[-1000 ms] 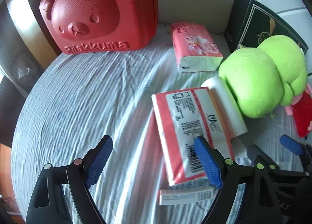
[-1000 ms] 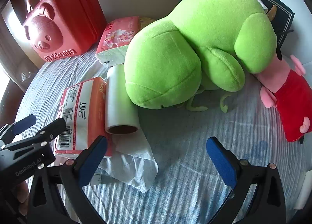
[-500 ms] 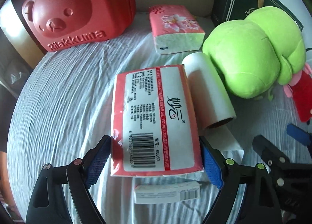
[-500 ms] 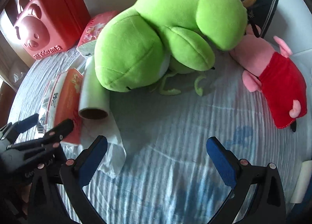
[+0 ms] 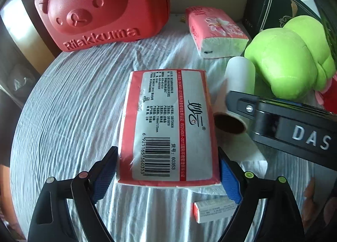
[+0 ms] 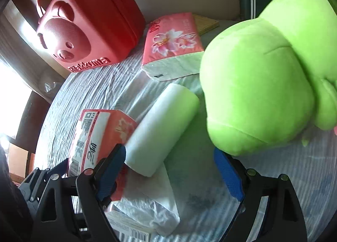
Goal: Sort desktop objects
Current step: 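Grasp the tissue pack with the left tool while the right tool grasps the white roll, then carry the tissue pack with the left tool while the right tool carries the white roll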
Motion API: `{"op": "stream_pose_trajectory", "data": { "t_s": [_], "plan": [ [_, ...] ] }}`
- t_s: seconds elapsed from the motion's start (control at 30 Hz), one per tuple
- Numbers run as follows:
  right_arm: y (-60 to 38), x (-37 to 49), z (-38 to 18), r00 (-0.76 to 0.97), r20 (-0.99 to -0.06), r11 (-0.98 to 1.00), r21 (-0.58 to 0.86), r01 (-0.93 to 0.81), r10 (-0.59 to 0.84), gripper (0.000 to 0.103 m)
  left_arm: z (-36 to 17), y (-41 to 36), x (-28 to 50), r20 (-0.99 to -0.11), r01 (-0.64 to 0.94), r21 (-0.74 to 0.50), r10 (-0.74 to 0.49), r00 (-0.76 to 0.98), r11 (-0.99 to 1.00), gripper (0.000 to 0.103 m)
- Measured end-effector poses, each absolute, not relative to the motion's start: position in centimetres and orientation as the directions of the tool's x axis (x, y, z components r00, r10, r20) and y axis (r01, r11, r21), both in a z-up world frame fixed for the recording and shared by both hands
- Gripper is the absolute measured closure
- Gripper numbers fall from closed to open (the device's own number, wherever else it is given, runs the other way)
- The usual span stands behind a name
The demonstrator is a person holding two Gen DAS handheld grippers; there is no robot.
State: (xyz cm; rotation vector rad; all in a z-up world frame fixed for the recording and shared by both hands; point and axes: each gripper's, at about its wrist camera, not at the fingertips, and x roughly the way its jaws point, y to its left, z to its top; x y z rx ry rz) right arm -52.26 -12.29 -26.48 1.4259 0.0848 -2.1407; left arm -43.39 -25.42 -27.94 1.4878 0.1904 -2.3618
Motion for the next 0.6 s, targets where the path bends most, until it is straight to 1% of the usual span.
{"op": "stream_pose_trajectory", "data": {
  "t_s": [0.07, 0.13, 0.17, 0.2, 0.23, 0.27, 0.4, 0.6],
  "plan": [
    [-12.8, -52.3, -26.8, -0.278, -0.876, -0.845, 0.226, 0.485, -0.394, 0.016, -28.0, -25.6, -43.4, -0.884, 0.356, 0.075, -0.227, -0.409, -0.932, 0.015],
    [-13.3, -52.4, -27.2, -0.279, -0.884, -0.848, 0.205, 0.489, -0.374, 0.016, -28.0, -26.2, -43.4, -0.881, 0.360, 0.056, -0.216, -0.420, -0.931, 0.016],
    [-13.6, -52.4, -27.4, -0.279, -0.888, -0.849, 0.194, 0.492, -0.364, 0.021, -28.1, -26.6, -43.3, -0.881, 0.364, 0.042, -0.207, -0.426, -0.930, 0.016],
    [-13.8, -52.4, -27.6, -0.280, -0.892, -0.850, 0.183, 0.494, -0.354, 0.026, -28.1, -26.8, -43.4, -0.879, 0.375, 0.045, -0.215, -0.425, -0.926, 0.017],
    [-14.1, -52.4, -27.7, -0.280, -0.896, -0.851, 0.172, 0.496, -0.344, 0.043, -28.2, -27.0, -43.5, -0.877, 0.390, 0.053, -0.230, -0.422, -0.919, 0.017],
    [-14.3, -52.4, -27.9, -0.281, -0.900, -0.852, 0.161, 0.498, -0.334, 0.056, -28.2, -27.0, -43.7, -0.877, 0.396, 0.053, -0.233, -0.421, -0.917, 0.018],
    [-13.7, -52.4, -28.1, -0.281, -0.913, -0.862, 0.128, 0.490, -0.295, 0.057, -28.2, -26.9, -44.6, -0.877, 0.403, 0.062, -0.243, -0.414, -0.913, 0.018],
    [-13.4, -52.8, -27.5, -0.299, -0.898, -0.858, 0.143, 0.492, -0.322, 0.056, -28.1, -28.0, -45.9, -0.890, 0.440, 0.026, -0.221, -0.398, -0.898, 0.017]
  ]
}}
